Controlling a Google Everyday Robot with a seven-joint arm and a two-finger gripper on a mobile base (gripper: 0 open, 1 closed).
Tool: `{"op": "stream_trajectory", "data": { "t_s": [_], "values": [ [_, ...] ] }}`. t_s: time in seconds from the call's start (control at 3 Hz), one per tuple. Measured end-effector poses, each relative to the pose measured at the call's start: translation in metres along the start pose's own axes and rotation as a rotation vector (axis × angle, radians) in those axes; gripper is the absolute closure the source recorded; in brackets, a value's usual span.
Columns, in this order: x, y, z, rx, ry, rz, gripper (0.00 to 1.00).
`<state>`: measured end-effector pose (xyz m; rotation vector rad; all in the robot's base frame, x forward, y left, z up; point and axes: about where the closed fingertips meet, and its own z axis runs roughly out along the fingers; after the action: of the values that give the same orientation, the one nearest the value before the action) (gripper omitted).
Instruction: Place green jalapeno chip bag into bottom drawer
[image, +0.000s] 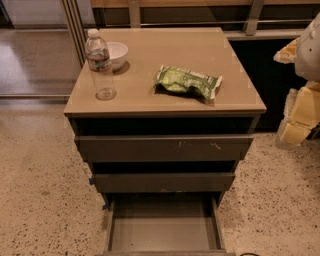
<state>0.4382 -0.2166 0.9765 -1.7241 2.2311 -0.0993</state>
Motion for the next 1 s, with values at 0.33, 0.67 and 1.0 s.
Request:
{"op": "stream_trajectory", "data": {
  "t_s": [0.33,0.67,1.0],
  "values": [
    [-0.001,-0.003,0.001,0.007,-0.004,0.003,0.00],
    [-0.003,-0.013,0.002,0.030,-0.018,0.011,0.00],
    [-0.010,-0.039,0.014,0.092,-0.100,0.028,0.00]
  ]
}}
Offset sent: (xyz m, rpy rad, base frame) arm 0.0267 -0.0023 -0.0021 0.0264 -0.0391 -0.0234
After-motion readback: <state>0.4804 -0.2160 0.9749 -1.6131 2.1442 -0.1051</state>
